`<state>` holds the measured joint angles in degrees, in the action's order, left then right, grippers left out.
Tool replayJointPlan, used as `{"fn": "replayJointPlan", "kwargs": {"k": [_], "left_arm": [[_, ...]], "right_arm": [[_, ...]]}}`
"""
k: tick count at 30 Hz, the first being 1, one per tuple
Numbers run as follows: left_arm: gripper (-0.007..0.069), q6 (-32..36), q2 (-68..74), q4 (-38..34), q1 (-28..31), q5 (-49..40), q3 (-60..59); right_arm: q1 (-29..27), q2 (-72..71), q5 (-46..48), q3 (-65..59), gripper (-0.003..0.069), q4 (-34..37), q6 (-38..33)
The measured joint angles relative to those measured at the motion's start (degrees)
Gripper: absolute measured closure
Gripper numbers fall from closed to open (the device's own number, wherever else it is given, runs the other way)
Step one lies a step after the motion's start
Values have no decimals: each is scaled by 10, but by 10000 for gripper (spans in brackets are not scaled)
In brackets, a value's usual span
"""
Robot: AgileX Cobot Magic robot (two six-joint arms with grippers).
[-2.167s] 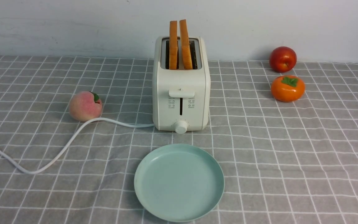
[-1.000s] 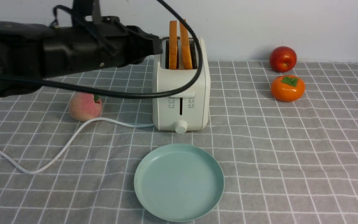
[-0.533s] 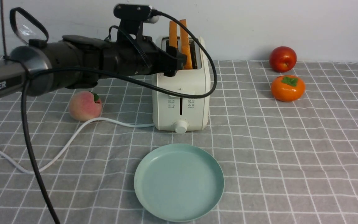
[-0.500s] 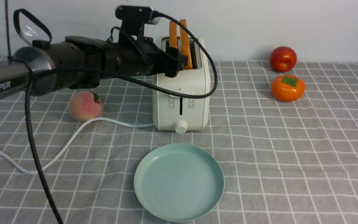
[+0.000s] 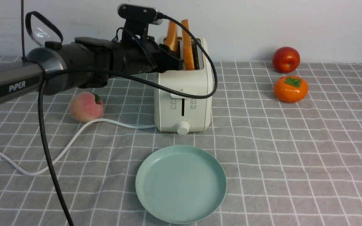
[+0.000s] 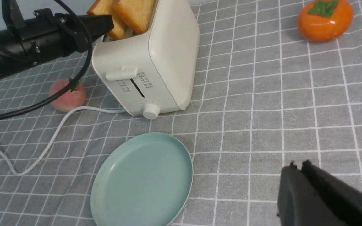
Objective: Take toasted bread from bread machine on grey coffee table place on plate.
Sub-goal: 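Reach for a toast slice standing in the toaster with the left gripper, then place the slice of bread on the plate with the left gripper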
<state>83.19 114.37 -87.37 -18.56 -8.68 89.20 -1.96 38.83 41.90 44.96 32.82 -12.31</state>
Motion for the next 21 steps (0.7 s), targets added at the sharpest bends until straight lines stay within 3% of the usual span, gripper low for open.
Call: {"fn": "replayJointPlan", "kwargs": {"k": [10,15,21], "left_arm": [[586,-5,-57,0,-1,14,0],[586,-54,-148,0,-1,22,-3],[586,-184,-298,12,-1,1,-103]], "right_arm": [[0,0,0,0,623,-3,0],[0,0,0,0,621,-3,0],[0,0,1,0,614,-4,0]]}}
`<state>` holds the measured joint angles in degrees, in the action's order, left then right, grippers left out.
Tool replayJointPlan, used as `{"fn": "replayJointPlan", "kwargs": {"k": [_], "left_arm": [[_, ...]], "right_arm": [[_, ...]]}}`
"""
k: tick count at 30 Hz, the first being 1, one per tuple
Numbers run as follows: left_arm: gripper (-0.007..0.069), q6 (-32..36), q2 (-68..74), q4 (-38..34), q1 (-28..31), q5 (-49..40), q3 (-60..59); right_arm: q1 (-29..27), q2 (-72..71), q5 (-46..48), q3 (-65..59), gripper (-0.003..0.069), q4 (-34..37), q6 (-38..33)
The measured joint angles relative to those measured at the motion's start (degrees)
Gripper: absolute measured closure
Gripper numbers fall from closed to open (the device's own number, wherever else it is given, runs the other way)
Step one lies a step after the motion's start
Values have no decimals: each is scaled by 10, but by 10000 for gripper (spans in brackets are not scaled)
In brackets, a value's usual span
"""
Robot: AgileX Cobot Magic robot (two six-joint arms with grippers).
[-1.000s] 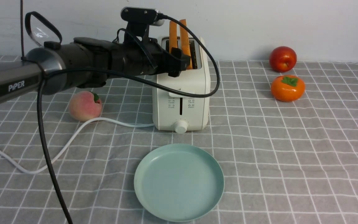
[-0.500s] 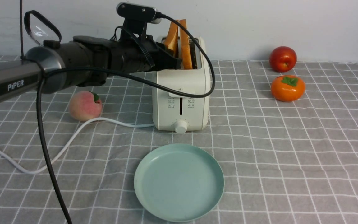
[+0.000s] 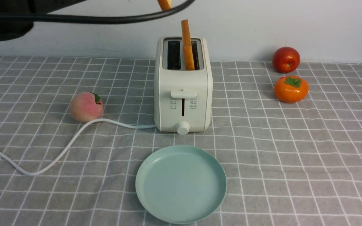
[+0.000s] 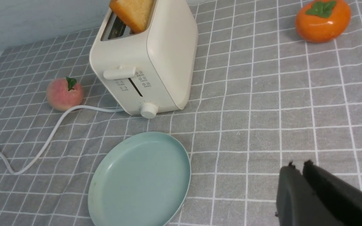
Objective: Take toasted bread from bread machine on grey coffee table place on plate.
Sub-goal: 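Place the slice of bread on the plate with the left gripper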
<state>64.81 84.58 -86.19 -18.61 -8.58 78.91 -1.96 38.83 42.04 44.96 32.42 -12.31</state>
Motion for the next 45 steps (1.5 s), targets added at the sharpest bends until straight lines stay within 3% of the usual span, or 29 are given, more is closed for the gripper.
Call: {"fn": "replayJointPlan", "kwargs": {"k": [3,4,8,11,13,18,26,32,36,37,38,39,40,41,43,45], "left_arm": [[586,-125,-108,53,0,-68,-114],[586,-133,-118,62,0,-81,-120],[586,-357,-185,177,0,-268,-237],[586,-423,-170,242,0,-344,-288],[586,-431,-143,265,0,-356,-312],[586,-378,-64,223,11,-347,-317],[586,-176,64,42,69,-352,-316],[582,-135,111,-5,72,-353,-315],[509,-131,135,-3,73,-350,-315],[435,-131,147,7,74,-345,-315],[425,-131,147,7,74,-345,-315],[321,-131,156,23,74,-337,-315],[268,-131,156,32,74,-331,-315],[268,-131,156,34,74,-330,-315],[188,-147,143,61,74,-304,-315],[193,-171,120,99,74,-279,-315]], "right_arm": [[0,0,1,0,610,-1,0],[0,0,2,0,609,-1,0],[0,0,3,0,606,3,0],[0,0,3,0,606,9,0],[0,0,3,0,606,10,0],[0,0,3,0,606,17,0],[0,0,5,0,597,18,0],[0,0,5,0,589,21,0],[0,0,5,0,585,24,0],[0,0,5,1,582,25,0],[0,0,5,2,582,25,0],[0,4,16,12,580,24,0],[0,10,28,25,580,23,0],[0,10,28,28,580,22,0],[0,36,76,86,578,14,0],[0,62,118,132,576,6,1]]}}
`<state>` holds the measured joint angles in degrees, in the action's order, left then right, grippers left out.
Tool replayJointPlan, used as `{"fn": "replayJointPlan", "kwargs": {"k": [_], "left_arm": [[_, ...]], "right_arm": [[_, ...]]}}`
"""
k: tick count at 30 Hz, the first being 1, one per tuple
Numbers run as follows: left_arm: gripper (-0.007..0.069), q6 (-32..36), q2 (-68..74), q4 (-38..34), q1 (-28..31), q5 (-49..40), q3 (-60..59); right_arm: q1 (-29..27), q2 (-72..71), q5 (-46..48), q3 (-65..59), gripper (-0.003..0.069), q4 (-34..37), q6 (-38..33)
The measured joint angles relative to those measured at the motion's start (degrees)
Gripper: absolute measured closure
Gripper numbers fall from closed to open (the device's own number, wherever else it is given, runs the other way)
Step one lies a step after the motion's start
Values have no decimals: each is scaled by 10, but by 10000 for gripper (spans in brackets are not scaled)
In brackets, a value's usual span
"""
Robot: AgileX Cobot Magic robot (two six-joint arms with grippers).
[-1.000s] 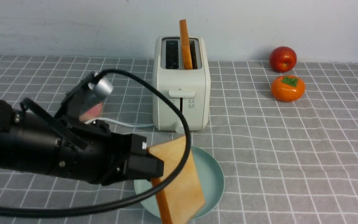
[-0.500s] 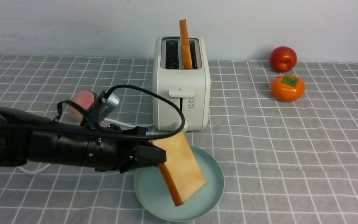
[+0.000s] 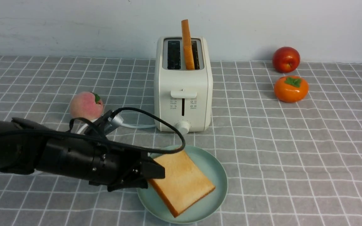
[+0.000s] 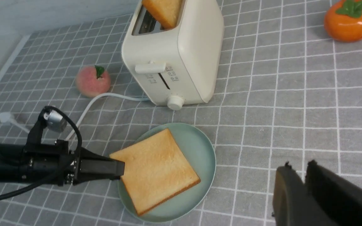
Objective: Take toasted bread from bread machine on grey coffee table place on plate.
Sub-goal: 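Place the slice of bread on the plate with the left gripper, then grasp the toast slice in the toaster and pull it up out of the slot with the right gripper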
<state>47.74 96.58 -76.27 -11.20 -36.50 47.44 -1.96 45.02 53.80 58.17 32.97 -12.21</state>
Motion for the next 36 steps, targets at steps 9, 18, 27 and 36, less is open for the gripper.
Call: {"fn": "replayJointPlan", "kwargs": {"k": [9,18,27,36], "left_arm": [[567,-241,-151,299,0,39,0],[638,-408,-359,504,0,-18,-16],[638,-426,-555,520,0,-9,-103],[638,-438,-659,524,0,-12,-173]], "right_arm": [[12,167,127,145,573,-68,43],[192,336,43,247,520,-178,154],[293,549,-17,467,224,-330,209],[302,759,-103,684,36,-345,209]]}}
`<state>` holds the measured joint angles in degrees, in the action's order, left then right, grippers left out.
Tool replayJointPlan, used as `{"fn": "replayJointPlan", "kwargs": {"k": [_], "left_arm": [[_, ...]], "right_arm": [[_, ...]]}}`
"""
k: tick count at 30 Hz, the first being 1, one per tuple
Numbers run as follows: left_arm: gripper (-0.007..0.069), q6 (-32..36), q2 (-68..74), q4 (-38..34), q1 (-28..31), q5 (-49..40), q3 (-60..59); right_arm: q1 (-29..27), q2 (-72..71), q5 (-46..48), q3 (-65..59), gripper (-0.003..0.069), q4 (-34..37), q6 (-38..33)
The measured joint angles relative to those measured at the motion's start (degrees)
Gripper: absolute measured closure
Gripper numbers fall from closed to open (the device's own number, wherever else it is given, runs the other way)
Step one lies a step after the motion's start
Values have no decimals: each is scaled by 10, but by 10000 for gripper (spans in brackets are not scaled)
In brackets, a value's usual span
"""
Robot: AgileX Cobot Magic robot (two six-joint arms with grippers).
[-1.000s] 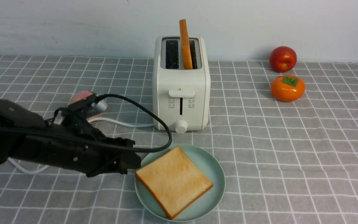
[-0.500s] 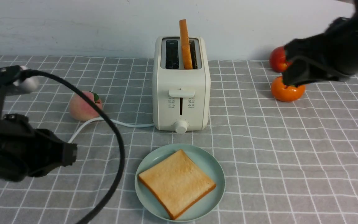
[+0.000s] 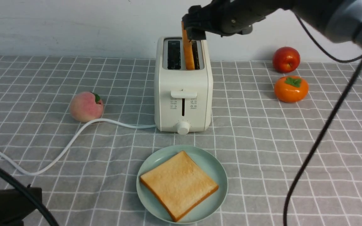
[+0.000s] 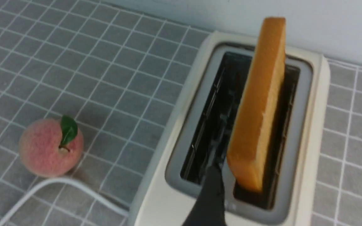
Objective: Take toasted bread from bread machine on grey coffee table place on plate.
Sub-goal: 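Grasp the toast slice in the toaster and pull it up out of the slot with the right gripper, then place the held slice of bread on top of the slice on the plate with the right gripper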
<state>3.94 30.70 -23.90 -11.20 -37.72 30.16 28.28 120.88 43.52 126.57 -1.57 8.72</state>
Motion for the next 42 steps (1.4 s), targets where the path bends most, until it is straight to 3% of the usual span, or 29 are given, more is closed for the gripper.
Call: {"fn": "replayJointPlan", "kwargs": {"k": [7,8,9,13,14,19,21,22,24,25,27,32,37,42], "left_arm": [[638,0,-11,1,0,-26,-1],[638,0,-12,4,0,-36,-1],[638,0,-13,4,0,-36,-1],[638,0,-14,9,0,-47,-1],[638,0,-14,9,0,-48,-1],[638,0,-14,12,0,-49,-1],[638,0,-14,13,0,-49,-1],[638,0,-14,13,0,-49,-1],[638,0,-14,13,0,-47,-1],[638,0,-14,13,0,-44,-1],[638,0,-14,14,0,-38,-1],[638,2,-14,23,0,-36,-2],[638,2,-14,26,0,-40,-2],[638,2,-14,27,0,-51,-2]], "right_arm": [[0,91,-85,42,102,-7,0],[0,108,-99,42,169,-16,0],[0,111,-101,42,191,-18,0],[0,108,-91,46,541,-52,1],[0,99,-82,50,559,-52,3],[1,3,-13,65,540,-44,10],[-1,-90,79,72,540,-29,4],[-1,-90,79,72,540,-27,4],[-7,-151,168,73,540,6,-27],[-19,-191,234,63,540,56,-61],[-37,-228,274,29,540,146,-106],[-59,-279,286,-145,540,348,-201],[-59,-266,279,-312,540,430,-265],[-59,-210,169,-453,540,477,-300]]}}
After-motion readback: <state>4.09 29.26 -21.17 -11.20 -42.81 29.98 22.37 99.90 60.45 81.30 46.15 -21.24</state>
